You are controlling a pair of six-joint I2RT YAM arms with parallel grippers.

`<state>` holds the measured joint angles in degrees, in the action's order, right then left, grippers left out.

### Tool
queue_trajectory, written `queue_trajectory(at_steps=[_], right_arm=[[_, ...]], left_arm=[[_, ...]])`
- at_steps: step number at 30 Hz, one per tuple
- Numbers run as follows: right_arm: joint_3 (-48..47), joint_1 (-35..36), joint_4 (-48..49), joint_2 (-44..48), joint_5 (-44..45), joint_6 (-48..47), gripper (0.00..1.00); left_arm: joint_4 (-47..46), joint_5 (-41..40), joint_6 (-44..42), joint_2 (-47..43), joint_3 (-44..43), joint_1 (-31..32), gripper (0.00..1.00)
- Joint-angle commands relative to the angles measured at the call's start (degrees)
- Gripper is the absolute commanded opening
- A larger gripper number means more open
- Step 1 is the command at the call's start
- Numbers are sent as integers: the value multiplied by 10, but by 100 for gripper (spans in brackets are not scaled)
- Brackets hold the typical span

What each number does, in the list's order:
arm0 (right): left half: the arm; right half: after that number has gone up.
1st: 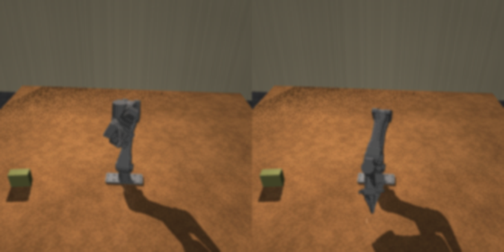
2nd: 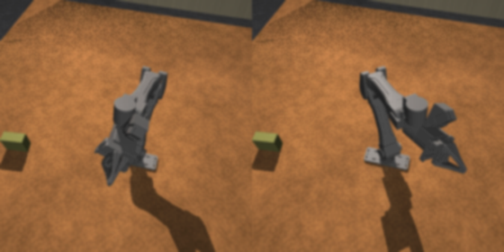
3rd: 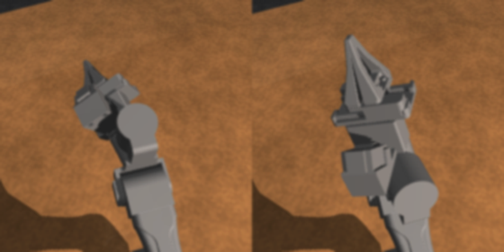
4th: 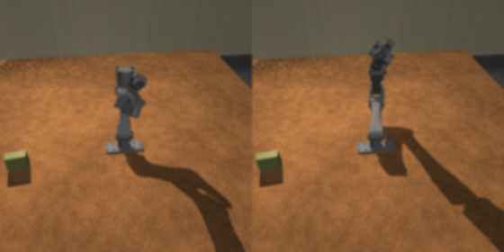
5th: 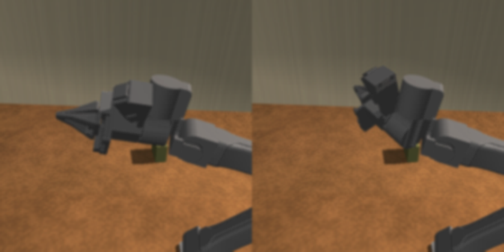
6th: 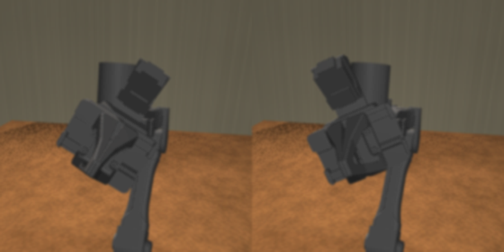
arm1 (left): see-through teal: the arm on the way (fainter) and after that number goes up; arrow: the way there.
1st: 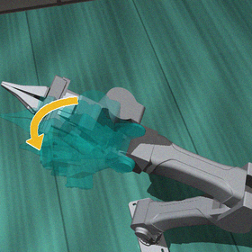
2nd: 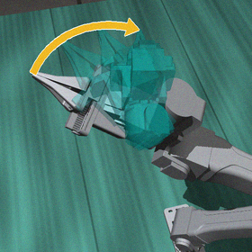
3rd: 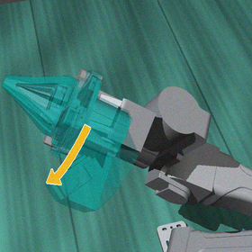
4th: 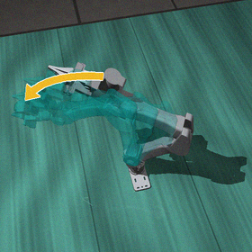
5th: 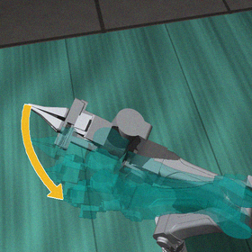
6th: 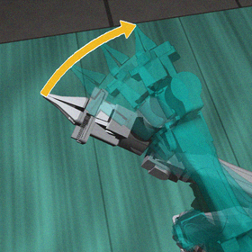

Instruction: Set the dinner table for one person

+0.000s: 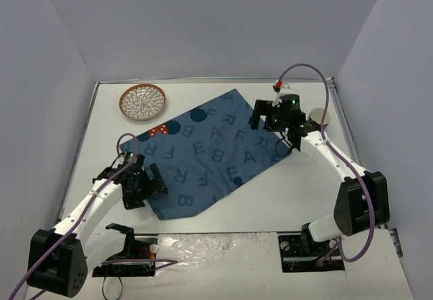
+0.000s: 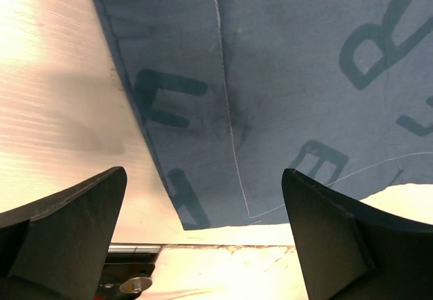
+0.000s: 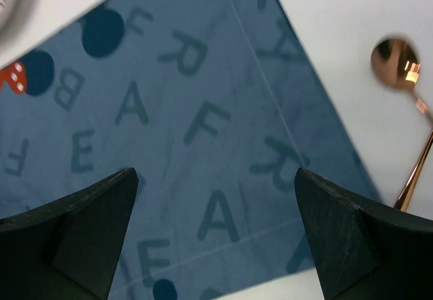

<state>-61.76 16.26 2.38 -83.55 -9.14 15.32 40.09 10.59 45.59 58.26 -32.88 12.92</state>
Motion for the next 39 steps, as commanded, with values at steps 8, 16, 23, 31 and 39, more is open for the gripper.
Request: queue_trajectory(at_steps=[8, 16, 23, 31, 39], right_arm=[[165, 7, 110, 53, -4, 101, 98], [191, 7, 140, 48, 0, 114, 98], [200, 7, 147, 50, 10, 110, 98], [193, 7, 134, 60, 25, 97, 98], [189, 7, 125, 60, 29, 89, 98]], left_arm=[[-44, 2, 82, 35, 29, 56, 94], [-26, 0, 82, 57, 14, 81, 49], [41, -15, 58, 45, -88, 83, 15], [144, -9, 51, 6, -165, 83, 34], [217, -34, 49, -57, -186, 85, 65]])
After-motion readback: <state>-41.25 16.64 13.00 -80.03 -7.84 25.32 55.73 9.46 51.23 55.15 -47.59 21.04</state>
